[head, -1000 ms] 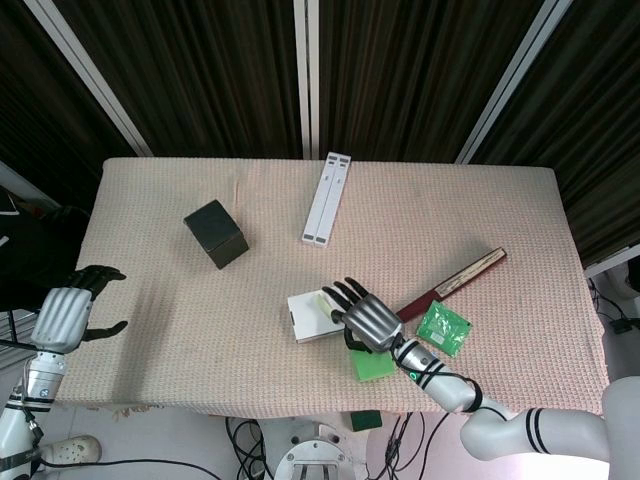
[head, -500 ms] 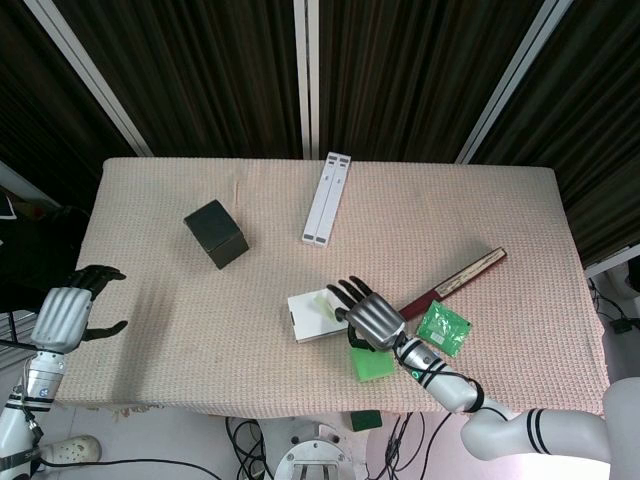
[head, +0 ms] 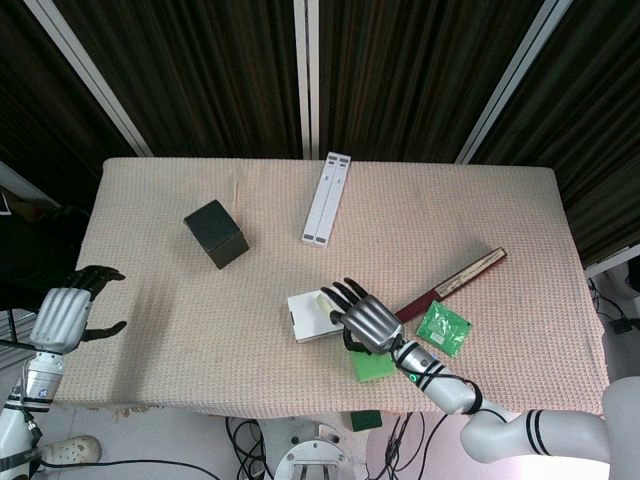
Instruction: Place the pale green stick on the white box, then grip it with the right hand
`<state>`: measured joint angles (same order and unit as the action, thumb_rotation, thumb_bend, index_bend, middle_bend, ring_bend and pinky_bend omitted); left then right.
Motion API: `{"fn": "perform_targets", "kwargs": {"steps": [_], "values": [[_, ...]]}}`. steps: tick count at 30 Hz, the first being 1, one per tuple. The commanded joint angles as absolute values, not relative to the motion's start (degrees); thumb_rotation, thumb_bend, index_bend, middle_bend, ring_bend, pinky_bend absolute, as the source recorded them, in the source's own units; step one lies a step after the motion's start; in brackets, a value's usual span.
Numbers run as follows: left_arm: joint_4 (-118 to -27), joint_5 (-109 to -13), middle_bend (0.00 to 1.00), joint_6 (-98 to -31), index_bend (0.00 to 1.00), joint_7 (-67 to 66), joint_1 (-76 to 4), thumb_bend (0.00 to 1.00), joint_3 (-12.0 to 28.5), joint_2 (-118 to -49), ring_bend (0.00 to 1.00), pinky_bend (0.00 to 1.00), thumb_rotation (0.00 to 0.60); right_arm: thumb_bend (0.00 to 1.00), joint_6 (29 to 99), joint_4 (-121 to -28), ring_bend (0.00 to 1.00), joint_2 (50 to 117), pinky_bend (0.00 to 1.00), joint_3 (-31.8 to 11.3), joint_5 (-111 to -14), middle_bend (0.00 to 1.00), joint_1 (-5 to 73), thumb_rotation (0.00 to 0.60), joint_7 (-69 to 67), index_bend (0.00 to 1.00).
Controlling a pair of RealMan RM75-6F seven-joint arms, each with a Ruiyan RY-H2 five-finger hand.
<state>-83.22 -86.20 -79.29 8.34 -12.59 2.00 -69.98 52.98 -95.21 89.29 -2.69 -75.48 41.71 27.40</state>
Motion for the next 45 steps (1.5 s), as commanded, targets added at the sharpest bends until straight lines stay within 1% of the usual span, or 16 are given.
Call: {"fn": "perform_targets", "kwargs": {"steps": [1,8,17,29,38,45], "values": [[-83.4,-86.2,0.25,-79.1,0.30,8.1,-12.7,0.02,2.0,-69.9,0.18,0.24,0.600,1.00,52.8,-94.8,0.00,89.6,0.00,-2.7,-74.1,0.00,41.7,0.259,28.6,0.42],[-83.4,-85.6,0.25,-77.8,0.30,8.0,-12.7,0.03,1.6,-69.8,0.17,0.24,0.600,1.00,52.4,-94.2,0.00,90.0,0.00,-2.4,-73.3,0.00,41.8,0.258,29.0,0.42],[-83.6,-85.9,0.25,-78.4,0.30,7.9,-12.6,0.02,1.9,-69.7,0.17,0.24,0.600,1.00,53.6,-95.6,0.00,89.4,0.00,-2.6,-75.6,0.00,41.7,0.259,27.4,0.42],[-83.4,-85.8,0.25,-78.1,0.30,8.3,-12.6,0.02,1.8,-69.6,0.17,0.24,0.600,1.00,52.5,-94.7,0.00,90.1,0.00,-2.2,-73.9,0.00,42.0,0.257,28.7,0.42],[-83.3,-85.7,0.25,-78.3,0.30,8.6,-12.4,0.02,2.0,-69.5,0.17,0.24,0.600,1.00,54.3,-95.4,0.00,89.4,0.00,-3.1,-75.0,0.00,41.6,0.257,27.5,0.42],[-83.2,-85.8,0.25,-78.3,0.30,8.7,-12.4,0.02,2.0,-69.5,0.17,0.24,0.600,1.00,53.0,-94.4,0.00,89.8,0.00,-2.7,-73.8,0.00,41.9,0.258,28.0,0.42]]}}
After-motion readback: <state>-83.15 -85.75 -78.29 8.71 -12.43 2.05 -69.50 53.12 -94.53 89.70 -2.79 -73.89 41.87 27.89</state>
